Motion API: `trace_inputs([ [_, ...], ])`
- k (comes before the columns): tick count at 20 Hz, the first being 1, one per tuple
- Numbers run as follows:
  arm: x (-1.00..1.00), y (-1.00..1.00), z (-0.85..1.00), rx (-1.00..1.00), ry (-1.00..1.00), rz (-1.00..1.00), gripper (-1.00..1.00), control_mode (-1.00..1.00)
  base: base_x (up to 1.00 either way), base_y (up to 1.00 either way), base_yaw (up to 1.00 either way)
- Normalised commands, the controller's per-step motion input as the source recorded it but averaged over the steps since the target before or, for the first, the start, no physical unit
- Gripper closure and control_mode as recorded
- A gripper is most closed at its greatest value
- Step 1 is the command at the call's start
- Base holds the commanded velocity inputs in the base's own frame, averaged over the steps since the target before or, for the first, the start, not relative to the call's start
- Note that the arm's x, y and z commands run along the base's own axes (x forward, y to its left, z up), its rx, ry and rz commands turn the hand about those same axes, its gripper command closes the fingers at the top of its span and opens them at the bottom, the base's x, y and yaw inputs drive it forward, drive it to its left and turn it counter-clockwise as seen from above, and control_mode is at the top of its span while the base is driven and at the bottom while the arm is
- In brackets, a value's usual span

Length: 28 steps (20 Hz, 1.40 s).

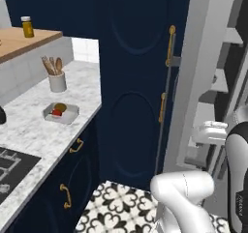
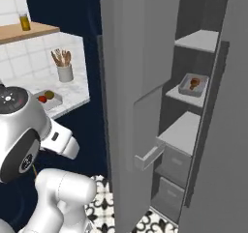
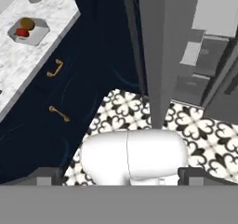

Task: Take the meat container that has the chicken drumstick and place it on the second highest rack of the freezer. Then take the vegetable container that has the bell pepper and avocado and place it on the highest rack of the freezer.

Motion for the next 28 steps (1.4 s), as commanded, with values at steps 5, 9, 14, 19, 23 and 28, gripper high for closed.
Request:
trace_inputs([
  [5,0.00,0.00,0.00,0.00,0.00,0.00,-1.00,1.00,0.01,0.82,0.55],
  [9,0.00,0.00,0.00,0.00,0.00,0.00,-1.00,1.00,0.48,0.44,0.52],
  [14,0.00,0.00,0.00,0.00,0.00,0.00,-1.00,1.00,0.82,-0.04,0.35],
  [19,0.00,0.00,0.00,0.00,0.00,0.00,-1.00,1.00,1.00,-0.40,0.16],
  [23,0.00,0.00,0.00,0.00,0.00,0.00,-1.00,1.00,0.64,-0.01,0.01],
  [28,0.00,0.00,0.00,0.00,0.00,0.00,-1.00,1.00,0.24,0.13,0.03],
])
